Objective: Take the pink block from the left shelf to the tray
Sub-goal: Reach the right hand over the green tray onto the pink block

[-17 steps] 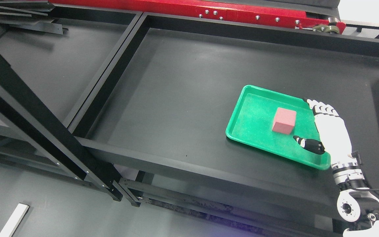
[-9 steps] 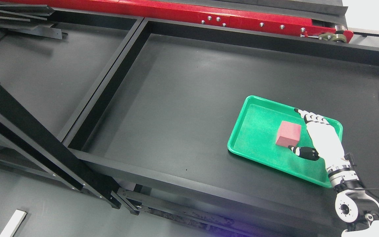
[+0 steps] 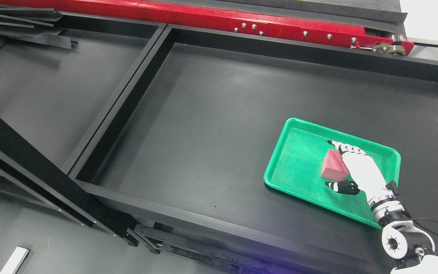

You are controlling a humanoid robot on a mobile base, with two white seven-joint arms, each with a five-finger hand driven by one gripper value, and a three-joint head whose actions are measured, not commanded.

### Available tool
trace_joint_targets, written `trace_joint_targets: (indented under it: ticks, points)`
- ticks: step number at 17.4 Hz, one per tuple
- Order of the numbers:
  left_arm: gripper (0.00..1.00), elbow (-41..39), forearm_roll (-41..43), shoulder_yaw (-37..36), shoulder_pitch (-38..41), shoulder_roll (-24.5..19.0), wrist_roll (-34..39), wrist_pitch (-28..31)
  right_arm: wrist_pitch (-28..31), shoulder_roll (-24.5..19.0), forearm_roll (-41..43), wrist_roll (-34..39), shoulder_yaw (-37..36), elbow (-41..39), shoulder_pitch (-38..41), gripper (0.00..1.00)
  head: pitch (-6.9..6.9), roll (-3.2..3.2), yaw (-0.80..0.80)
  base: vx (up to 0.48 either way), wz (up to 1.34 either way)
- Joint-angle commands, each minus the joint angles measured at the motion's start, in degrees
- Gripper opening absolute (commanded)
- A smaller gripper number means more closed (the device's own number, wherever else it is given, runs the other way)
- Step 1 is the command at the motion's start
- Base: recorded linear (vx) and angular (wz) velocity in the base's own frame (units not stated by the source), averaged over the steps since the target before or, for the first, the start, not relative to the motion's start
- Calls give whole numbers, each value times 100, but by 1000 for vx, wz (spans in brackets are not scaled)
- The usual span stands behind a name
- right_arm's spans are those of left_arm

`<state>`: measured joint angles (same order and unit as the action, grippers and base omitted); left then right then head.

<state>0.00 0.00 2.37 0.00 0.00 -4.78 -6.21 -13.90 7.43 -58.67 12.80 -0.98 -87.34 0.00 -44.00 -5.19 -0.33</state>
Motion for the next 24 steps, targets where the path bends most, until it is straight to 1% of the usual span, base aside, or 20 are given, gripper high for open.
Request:
trace_joint_targets:
  ticks: [1, 5, 6, 8, 9, 10, 14, 17, 20, 24]
  points:
    - [100, -100, 9, 0, -132, -100, -5, -3, 2, 39, -4, 73, 125, 323, -149, 94, 0, 0, 0, 36, 0]
    - [100, -100, 9, 0, -132, -100, -5, -3, 10, 22, -13, 73, 125, 577, -316, 94, 0, 0, 0, 5, 0]
    - [100, -100, 9, 0, -132, -100, -5, -3, 37, 13, -13, 65, 116, 604, -343, 91, 0, 0, 0, 0, 0]
    - [100, -100, 9, 0, -141, -100, -5, -3, 221, 4, -13, 30, 116, 683, -378, 77, 0, 0, 0, 0, 0]
    - [100, -100, 9, 0, -132, -100, -5, -3, 248, 4, -13, 3, 107, 692, -395, 74, 0, 0, 0, 0, 0]
    - [100, -100, 9, 0, -141, -100, -5, -3, 248, 4, -4, 3, 107, 692, -396, 69, 0, 0, 0, 0, 0]
    - [100, -100, 9, 0, -132, -100, -5, -3, 239, 4, -13, 21, 107, 692, -378, 59, 0, 0, 0, 0, 0]
    - [100, -100, 9, 0, -132, -100, -5, -3, 239, 13, -13, 29, 107, 692, -369, 50, 0, 0, 0, 0, 0]
    - [100, -100, 9, 0, -132, -100, -5, -3, 239, 13, -13, 21, 81, 692, -378, 38, 0, 0, 0, 0, 0]
    - [100, -100, 9, 0, -132, -100, -5, -3, 213, 13, -4, -128, 37, 692, -396, 8, 0, 0, 0, 0, 0]
